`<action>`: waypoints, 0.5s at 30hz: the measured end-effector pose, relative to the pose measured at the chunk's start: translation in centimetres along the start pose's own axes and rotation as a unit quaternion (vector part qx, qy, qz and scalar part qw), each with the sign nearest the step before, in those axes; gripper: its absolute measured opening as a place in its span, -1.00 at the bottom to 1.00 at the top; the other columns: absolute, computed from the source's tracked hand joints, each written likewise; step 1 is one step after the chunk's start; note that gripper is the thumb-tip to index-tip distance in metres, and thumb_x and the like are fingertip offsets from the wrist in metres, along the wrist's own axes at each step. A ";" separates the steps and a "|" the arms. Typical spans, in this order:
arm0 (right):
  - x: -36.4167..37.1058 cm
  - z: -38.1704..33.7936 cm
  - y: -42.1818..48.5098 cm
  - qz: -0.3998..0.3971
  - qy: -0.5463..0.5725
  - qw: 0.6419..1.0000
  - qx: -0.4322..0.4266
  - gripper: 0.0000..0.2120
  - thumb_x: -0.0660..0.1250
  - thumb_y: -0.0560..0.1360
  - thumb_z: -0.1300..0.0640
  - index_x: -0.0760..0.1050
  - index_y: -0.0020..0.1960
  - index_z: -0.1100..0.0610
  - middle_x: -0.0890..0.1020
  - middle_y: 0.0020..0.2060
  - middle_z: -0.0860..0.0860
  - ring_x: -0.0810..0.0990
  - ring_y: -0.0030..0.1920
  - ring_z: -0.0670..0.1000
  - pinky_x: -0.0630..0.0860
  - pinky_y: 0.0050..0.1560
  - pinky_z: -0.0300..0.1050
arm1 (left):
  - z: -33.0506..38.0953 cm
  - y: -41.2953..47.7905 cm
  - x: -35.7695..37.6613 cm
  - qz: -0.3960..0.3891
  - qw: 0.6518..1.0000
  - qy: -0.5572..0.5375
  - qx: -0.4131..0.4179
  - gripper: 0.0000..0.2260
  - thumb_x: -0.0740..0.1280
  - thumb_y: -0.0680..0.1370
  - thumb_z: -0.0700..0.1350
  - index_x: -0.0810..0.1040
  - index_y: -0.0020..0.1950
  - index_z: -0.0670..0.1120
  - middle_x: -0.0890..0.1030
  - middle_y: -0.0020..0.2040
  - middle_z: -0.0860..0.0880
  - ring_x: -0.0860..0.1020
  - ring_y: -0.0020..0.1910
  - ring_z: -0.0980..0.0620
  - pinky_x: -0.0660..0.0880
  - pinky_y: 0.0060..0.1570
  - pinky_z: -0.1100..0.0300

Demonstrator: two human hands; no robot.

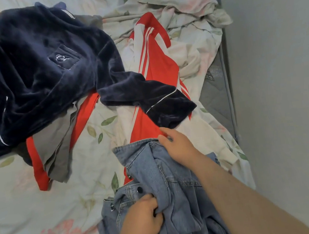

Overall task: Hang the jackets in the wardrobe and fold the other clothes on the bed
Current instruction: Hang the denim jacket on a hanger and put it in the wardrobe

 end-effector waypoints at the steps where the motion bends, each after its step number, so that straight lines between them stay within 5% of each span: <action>1: 0.7 0.1 0.3 -0.040 -0.010 0.999 -0.002 -0.50 0.23 0.63 -0.05 0.29 0.53 0.03 0.37 0.49 0.00 0.34 0.46 -0.01 0.19 0.35 -0.24 | 0.0 -0.4 0.0 -0.005 1.000 0.004 0.006 -0.81 0.27 0.47 -0.14 0.64 -0.02 0.02 0.57 -0.01 0.08 0.55 0.01 0.12 0.47 -0.05 0.26; 5: 2.0 1.1 0.2 -0.086 -0.087 0.992 -0.022 -0.57 0.32 0.59 0.04 0.44 0.45 0.02 0.53 0.36 -0.01 0.49 0.33 0.01 0.34 0.30 -0.21 | -1.1 -1.6 -1.6 0.007 0.997 -0.051 -0.061 -0.91 0.37 0.45 -0.11 0.64 -0.09 -0.02 0.60 -0.14 0.06 0.56 -0.12 0.12 0.49 -0.08 0.25; 7: 1.9 1.4 -0.1 -0.030 -0.081 0.995 -0.047 -0.74 0.35 0.56 0.07 0.62 0.24 -0.01 0.68 0.07 -0.09 0.58 0.02 -0.09 0.40 -0.01 -0.35 | -2.4 -1.1 -4.1 0.139 0.972 -0.136 -0.134 -0.95 0.44 0.44 -0.10 0.61 -0.20 0.01 0.58 -0.28 0.01 0.54 -0.28 0.12 0.47 -0.24 0.27; 10: 1.3 1.1 -0.9 0.088 -0.085 0.989 -0.085 -0.78 0.38 0.53 0.09 0.67 0.15 -0.07 0.60 -0.16 -0.18 0.47 -0.13 -0.17 0.29 -0.16 -0.54 | -4.0 1.7 -8.1 0.315 0.902 -0.209 -0.210 -0.82 0.47 0.47 -0.02 0.56 0.01 -0.01 0.56 -0.13 0.05 0.55 -0.12 0.07 0.45 -0.16 0.24; 13: 0.3 0.1 -2.1 0.191 -0.038 0.972 -0.132 -0.78 0.42 0.50 0.19 0.69 0.11 0.02 0.66 -0.12 -0.08 0.52 -0.09 -0.16 0.29 -0.04 -0.59 | -4.4 6.2 -9.6 0.246 0.827 -0.436 -0.256 -0.68 0.28 0.59 0.15 0.47 0.15 -0.08 0.53 0.01 -0.03 0.52 0.03 -0.01 0.50 -0.01 0.17; 15: -0.3 -1.0 -3.0 0.230 -0.001 0.956 -0.182 -0.81 0.46 0.47 0.27 0.71 0.06 0.13 0.68 -0.10 -0.06 0.56 -0.06 -0.20 0.34 0.02 -0.57 | -3.6 8.4 -10.3 0.155 0.814 -0.506 -0.240 -0.56 0.18 0.57 0.29 0.50 0.13 -0.07 0.60 0.02 -0.07 0.57 0.01 -0.01 0.52 0.05 0.10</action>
Point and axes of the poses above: each hand's wrist, its own y-axis towards the middle knuckle, its own x-axis out of the palm, z = x × y, the point moved 4 cm from there along y, towards the middle knuckle
